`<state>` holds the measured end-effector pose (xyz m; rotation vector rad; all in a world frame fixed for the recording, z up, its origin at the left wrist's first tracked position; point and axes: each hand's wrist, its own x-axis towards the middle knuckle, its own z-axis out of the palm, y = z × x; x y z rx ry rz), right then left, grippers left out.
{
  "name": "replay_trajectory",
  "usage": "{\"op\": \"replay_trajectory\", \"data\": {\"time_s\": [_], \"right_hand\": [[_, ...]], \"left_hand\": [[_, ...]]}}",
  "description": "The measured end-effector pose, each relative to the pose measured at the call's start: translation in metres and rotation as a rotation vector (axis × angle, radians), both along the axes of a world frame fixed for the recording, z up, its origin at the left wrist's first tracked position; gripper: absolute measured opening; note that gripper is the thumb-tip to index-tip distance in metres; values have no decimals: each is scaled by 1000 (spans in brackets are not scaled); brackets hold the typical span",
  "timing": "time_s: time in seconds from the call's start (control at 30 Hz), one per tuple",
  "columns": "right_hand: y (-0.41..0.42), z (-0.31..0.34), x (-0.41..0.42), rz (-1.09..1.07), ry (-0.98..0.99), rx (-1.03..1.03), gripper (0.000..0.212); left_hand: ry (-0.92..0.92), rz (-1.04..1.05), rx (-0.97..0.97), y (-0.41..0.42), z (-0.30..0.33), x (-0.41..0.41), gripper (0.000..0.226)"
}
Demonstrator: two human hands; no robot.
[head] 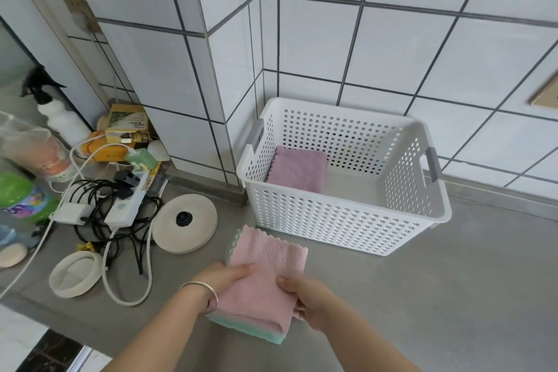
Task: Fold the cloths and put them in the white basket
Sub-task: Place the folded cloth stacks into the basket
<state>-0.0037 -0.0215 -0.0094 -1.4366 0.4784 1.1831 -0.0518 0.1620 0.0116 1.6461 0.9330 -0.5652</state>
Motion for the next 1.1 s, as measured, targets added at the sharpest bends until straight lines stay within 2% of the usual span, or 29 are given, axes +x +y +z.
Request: {"op": "replay_trajectory", "data": {"time_s": [0.17, 0.27, 0.3, 0.37, 0.47, 0.57, 0.6, 0.7, 0.77, 0.83, 0.97, 1.0, 1.1], "right_hand": [[-5, 48, -12, 131, -146, 219, 18], [-10, 94, -12, 163, -336, 345, 33], [-13, 112, -8, 147, -401, 376, 37], [-20, 146, 4, 91, -544, 401, 42], [-35, 189, 33, -14, -753, 396, 37], [-48, 213, 79, -160, -850, 313, 24], [-52, 214, 99, -203, -852, 277, 25], [-61, 198, 156, -311, -819, 152, 28], [-66, 179, 184, -350, -721, 50, 28], [-72, 160, 206, -359, -592, -39, 25], [-83, 112, 243, -292, -418, -244, 36], [-86, 102, 250, -239, -389, -312, 36], [-86, 79, 268, -119, -314, -413, 22]], "left_hand": [[-209, -57, -103, 13, 67, -16, 73], [-353, -140, -37, 14, 119, -18, 94], [-417, -154, -17, 12, 136, -16, 94], [-528, -115, 1, 1, 166, -5, 80], [-703, 11, -114, -23, 197, 28, 30], [-765, -17, -145, -44, 219, 82, 19], [-761, -38, -140, -46, 217, 103, 18], [-662, -54, -40, -56, 201, 169, 39], [-578, -42, -28, -62, 174, 205, 26], [-439, -122, 12, -73, 145, 236, 20], [-195, -344, 141, -87, 90, 274, 24], [-152, -392, 150, -92, 81, 282, 20], [-64, -506, 220, -102, 59, 294, 38]]}}
